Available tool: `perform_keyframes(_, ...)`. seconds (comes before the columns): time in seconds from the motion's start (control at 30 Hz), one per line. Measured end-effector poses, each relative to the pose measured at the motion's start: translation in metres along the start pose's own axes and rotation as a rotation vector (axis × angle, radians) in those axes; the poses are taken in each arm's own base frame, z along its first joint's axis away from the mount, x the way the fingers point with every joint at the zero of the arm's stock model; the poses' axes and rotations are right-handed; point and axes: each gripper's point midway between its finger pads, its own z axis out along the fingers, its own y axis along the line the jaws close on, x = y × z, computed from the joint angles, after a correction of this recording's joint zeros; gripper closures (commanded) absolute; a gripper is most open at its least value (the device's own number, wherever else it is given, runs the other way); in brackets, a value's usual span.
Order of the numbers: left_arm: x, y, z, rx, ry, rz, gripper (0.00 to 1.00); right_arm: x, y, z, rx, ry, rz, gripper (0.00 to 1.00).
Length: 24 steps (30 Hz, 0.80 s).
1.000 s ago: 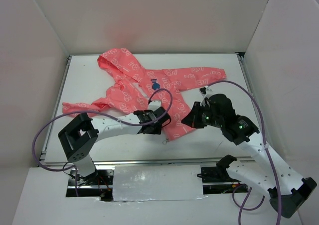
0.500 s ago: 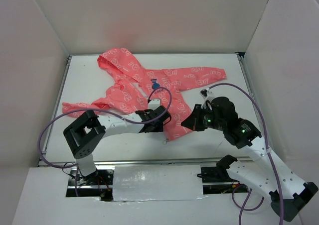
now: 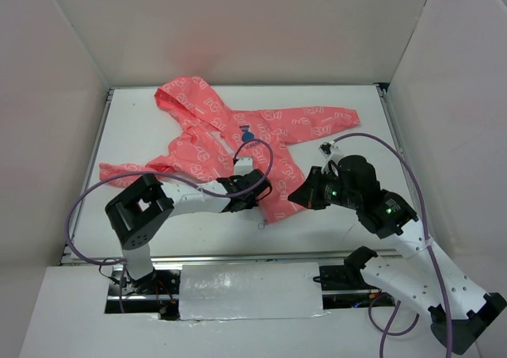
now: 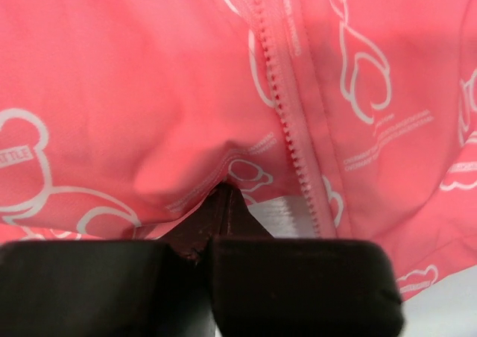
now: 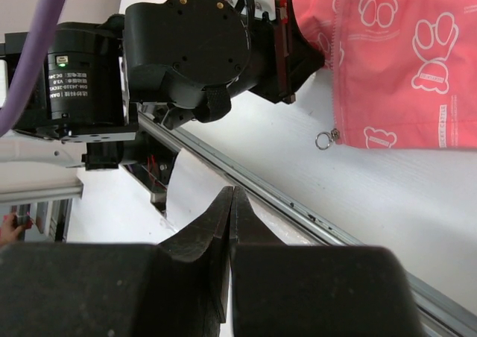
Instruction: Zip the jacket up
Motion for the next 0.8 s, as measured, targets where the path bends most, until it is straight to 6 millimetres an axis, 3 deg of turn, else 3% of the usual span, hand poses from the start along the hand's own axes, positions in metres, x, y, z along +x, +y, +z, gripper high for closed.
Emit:
perform_keyframes(0.17, 0.000, 0.003, -0.001, 0.017, -0.024, -0.011, 1.00, 0.000, 0.000, 0.000, 0.002, 0.000, 0.000, 1.00)
perform_keyframes(0.33, 0.007, 0.026, -0.022, 0.017, -0.016, -0.007, 1.00, 0.001, -0.003, 0.004, 0.013, 0.015, 0.004, 1.00)
perform_keyframes(0.37, 0.005, 0.028, -0.028, 0.028, -0.021, -0.012, 0.82, 0.002, -0.004, 0.006, 0.019, 0.019, 0.006, 1.00)
perform_keyframes(0.47, -0.005, 0.028, -0.046, 0.067, -0.044, -0.029, 0.48, 0.003, -0.007, 0.010, 0.029, 0.033, 0.005, 1.00)
perform_keyframes(0.53, -0.013, 0.022, -0.052, 0.091, -0.064, -0.047, 0.34, 0.003, -0.008, 0.012, 0.033, 0.040, 0.002, 1.00)
perform_keyframes(0.67, -0.023, 0.008, -0.049, 0.098, -0.071, -0.053, 0.32, 0.004, -0.009, 0.015, 0.035, 0.050, 0.002, 1.00)
perform_keyframes(0.8, -0.030, -0.012, -0.026, 0.058, -0.065, -0.037, 0.38, 0.004, -0.008, 0.014, 0.031, 0.049, -0.003, 1.00)
